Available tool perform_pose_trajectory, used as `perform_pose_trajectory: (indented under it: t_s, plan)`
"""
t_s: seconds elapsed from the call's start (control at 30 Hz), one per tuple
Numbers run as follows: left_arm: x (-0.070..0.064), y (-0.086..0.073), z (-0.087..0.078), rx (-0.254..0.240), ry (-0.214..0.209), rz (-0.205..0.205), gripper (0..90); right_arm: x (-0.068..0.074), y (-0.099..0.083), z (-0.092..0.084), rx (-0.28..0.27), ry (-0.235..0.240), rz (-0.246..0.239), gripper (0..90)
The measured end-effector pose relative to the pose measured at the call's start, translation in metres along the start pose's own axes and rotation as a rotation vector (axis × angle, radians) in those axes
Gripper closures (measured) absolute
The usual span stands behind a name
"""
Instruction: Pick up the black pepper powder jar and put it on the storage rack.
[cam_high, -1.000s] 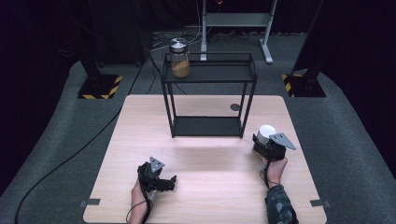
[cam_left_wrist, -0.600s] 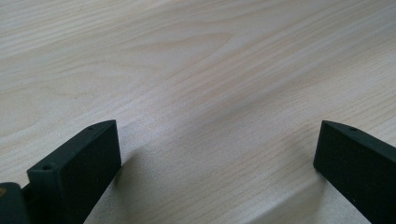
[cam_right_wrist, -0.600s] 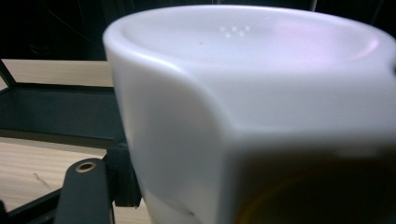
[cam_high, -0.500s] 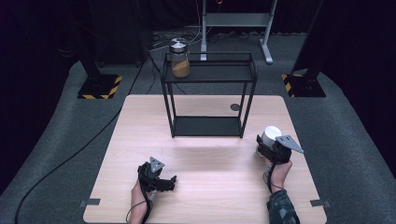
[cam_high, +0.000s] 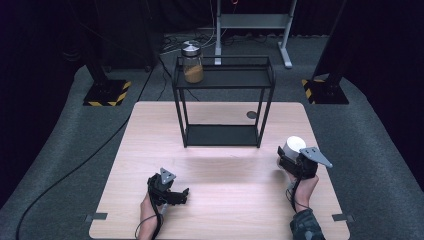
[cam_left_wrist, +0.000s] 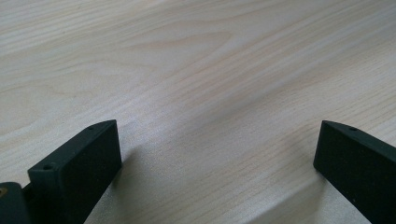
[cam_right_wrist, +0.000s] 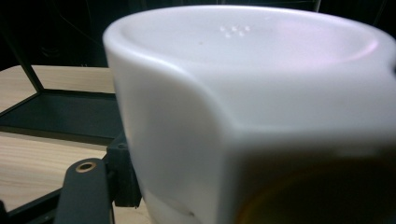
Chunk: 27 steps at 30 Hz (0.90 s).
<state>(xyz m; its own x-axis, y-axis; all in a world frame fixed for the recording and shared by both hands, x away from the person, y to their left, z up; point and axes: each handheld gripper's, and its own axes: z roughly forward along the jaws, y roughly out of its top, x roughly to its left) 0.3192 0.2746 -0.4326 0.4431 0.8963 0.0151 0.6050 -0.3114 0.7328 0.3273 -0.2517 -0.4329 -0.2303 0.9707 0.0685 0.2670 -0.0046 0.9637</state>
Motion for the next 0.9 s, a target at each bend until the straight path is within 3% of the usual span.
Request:
perform_pose_trajectory:
  t_s: [0.73,0.9]
  plan:
    - [0.0,0.0,0.0,0.001,-0.002,0.0,0.1,0.002,0.03,-0.034,-0.065,-0.001,-0.02,29.7]
    - [0.001,0.0,0.0,0.001,-0.002,-0.002,0.2,0.005,0.038,-0.039,-0.086,0.002,-0.043,29.7]
